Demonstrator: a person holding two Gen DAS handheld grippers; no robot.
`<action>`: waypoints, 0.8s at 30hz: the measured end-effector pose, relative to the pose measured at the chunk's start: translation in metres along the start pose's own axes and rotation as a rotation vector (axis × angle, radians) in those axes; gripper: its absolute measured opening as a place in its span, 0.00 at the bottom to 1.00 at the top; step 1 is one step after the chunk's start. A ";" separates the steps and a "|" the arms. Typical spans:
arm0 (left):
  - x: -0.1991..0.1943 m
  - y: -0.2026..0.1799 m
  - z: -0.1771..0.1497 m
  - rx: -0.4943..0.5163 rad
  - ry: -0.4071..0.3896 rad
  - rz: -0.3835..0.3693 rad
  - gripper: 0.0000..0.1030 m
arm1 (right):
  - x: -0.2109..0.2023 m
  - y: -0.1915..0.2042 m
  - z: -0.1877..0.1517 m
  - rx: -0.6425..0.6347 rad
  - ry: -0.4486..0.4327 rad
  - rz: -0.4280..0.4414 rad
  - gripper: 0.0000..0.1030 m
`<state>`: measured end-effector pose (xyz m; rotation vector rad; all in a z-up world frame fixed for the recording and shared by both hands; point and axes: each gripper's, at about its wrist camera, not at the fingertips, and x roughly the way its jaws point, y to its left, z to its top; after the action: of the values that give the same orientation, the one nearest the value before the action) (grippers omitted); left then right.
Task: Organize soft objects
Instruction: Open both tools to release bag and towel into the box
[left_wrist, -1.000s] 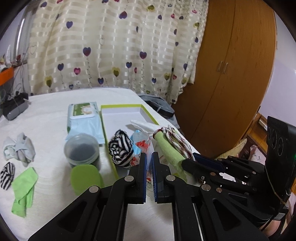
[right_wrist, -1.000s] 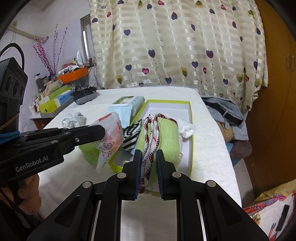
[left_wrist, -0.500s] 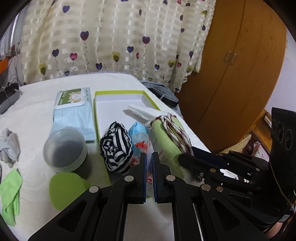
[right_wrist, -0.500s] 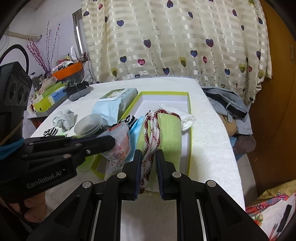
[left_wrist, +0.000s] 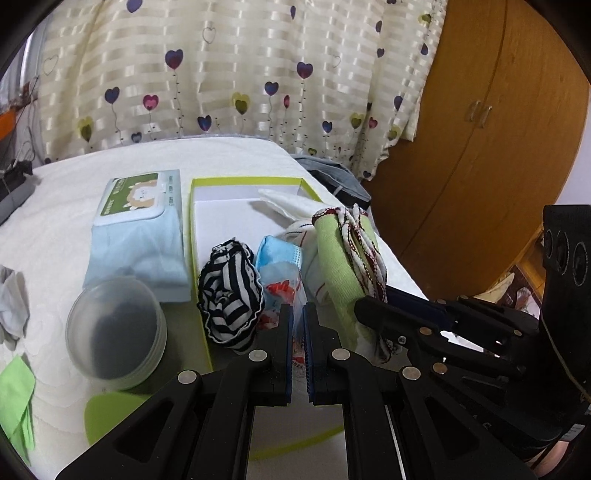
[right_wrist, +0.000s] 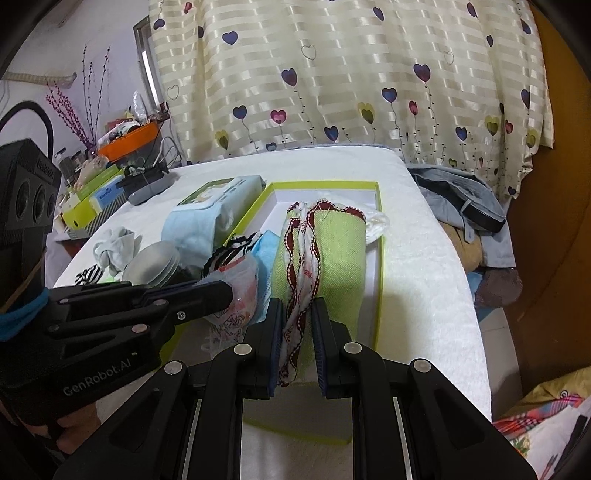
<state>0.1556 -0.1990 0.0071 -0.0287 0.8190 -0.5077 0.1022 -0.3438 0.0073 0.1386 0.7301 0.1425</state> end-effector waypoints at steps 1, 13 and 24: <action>0.001 0.000 0.000 0.004 -0.002 0.004 0.05 | 0.001 -0.002 0.001 0.005 -0.001 0.004 0.16; 0.005 -0.002 -0.002 0.017 0.014 -0.020 0.18 | 0.003 -0.007 -0.002 0.027 0.004 -0.026 0.21; -0.020 -0.013 -0.009 0.051 -0.014 -0.062 0.29 | -0.019 0.000 -0.008 0.028 -0.029 -0.051 0.30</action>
<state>0.1322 -0.1998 0.0173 -0.0110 0.7935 -0.5865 0.0829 -0.3469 0.0144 0.1489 0.7062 0.0817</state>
